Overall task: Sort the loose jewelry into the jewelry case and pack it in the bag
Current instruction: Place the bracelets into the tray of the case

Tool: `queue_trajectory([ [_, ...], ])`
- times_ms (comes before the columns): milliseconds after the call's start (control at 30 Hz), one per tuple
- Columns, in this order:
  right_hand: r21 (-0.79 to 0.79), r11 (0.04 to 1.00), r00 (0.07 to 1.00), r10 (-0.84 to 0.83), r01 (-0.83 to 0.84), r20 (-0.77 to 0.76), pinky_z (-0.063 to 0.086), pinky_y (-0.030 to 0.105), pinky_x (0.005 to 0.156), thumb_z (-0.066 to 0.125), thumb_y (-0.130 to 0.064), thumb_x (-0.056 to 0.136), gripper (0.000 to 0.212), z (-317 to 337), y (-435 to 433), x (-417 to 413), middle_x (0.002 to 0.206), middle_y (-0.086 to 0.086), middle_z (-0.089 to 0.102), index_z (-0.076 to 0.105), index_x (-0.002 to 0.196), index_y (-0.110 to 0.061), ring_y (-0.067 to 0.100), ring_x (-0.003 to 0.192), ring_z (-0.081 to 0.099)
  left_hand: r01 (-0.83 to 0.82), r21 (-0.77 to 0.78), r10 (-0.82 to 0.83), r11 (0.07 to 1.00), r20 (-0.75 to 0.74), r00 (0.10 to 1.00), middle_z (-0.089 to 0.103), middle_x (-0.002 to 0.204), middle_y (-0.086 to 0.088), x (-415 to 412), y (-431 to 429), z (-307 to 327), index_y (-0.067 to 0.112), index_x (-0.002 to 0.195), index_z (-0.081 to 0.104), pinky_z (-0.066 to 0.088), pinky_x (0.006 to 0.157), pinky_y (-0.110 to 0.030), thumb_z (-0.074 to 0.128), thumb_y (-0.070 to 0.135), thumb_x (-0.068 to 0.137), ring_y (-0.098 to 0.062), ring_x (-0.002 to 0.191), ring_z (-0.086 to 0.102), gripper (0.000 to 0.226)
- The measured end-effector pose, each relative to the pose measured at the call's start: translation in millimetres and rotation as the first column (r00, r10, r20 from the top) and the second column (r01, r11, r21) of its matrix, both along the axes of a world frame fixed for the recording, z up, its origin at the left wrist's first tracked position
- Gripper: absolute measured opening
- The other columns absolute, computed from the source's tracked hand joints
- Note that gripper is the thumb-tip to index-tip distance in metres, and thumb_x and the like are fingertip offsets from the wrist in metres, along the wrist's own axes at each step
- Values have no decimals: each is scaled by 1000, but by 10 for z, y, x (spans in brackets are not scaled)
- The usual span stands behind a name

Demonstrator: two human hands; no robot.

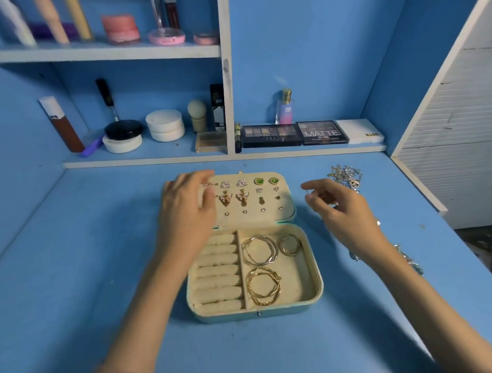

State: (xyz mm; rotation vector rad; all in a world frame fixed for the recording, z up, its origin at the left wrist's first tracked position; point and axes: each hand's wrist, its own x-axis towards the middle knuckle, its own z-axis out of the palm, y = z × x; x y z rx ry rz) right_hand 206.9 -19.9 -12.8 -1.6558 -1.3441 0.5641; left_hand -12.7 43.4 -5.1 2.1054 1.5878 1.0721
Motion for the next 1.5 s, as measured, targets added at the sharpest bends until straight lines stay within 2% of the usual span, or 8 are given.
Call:
queue_trajectory([
  [67,-75,997,1000,18,-18,-1,46,34,70,51,-18,95,21,23,181,17,86,-3,59,63,111,-23,19,75,56,-57,-170,61,984,17,998,60,126,-9,-101,228,-13,12,128,58,33,101,-34,45,10,97,-29,120,46,34],
  [200,-250,966,993,40,-67,-114,41,26,68,46,-18,96,31,8,463,-21,100,3,62,56,126,-20,18,78,53,-22,-436,68,900,91,994,64,94,-4,-106,413,-2,19,87,64,32,81,-29,42,5,96,-28,103,49,27],
  [367,-295,953,988,16,-61,-152,41,28,64,45,-12,95,32,31,522,-78,90,3,64,61,122,-17,19,71,52,12,-508,82,862,163,983,59,134,-3,-121,460,-33,12,124,64,36,108,-34,45,12,95,-23,127,48,34],
  [567,-149,988,997,17,-27,-73,46,39,74,47,-17,97,26,116,431,-78,99,3,61,61,118,-24,22,85,57,76,-392,82,917,372,924,64,113,6,-140,384,58,12,119,67,42,96,-27,43,8,98,-10,109,54,32],
  [733,37,999,989,12,-7,-145,42,34,69,56,-12,92,19,209,312,-93,74,4,62,64,102,-27,11,69,55,101,-237,11,966,431,902,69,98,12,-251,278,137,27,106,71,46,82,-23,55,10,95,-1,89,61,25],
  [967,112,993,981,50,-30,-186,42,31,70,62,-11,88,18,308,97,-122,69,-4,60,65,87,-29,8,65,52,163,-170,-59,972,493,868,71,92,7,-373,57,253,33,85,66,52,85,-33,63,7,90,-16,92,65,27],
  [1333,62,974,943,228,-219,-242,38,8,56,61,5,84,20,381,-298,-47,66,-7,60,64,74,-13,9,65,48,467,-253,-269,847,554,788,73,80,10,-677,-324,328,15,85,71,47,75,-9,66,-3,81,0,80,65,20],
  [1500,30,937,917,348,-349,-198,42,15,62,63,7,80,26,326,-391,46,87,9,66,68,75,-18,20,75,54,560,-317,-325,765,560,762,73,82,5,-772,-368,291,13,78,74,48,75,-11,71,0,72,-4,83,66,15],
])
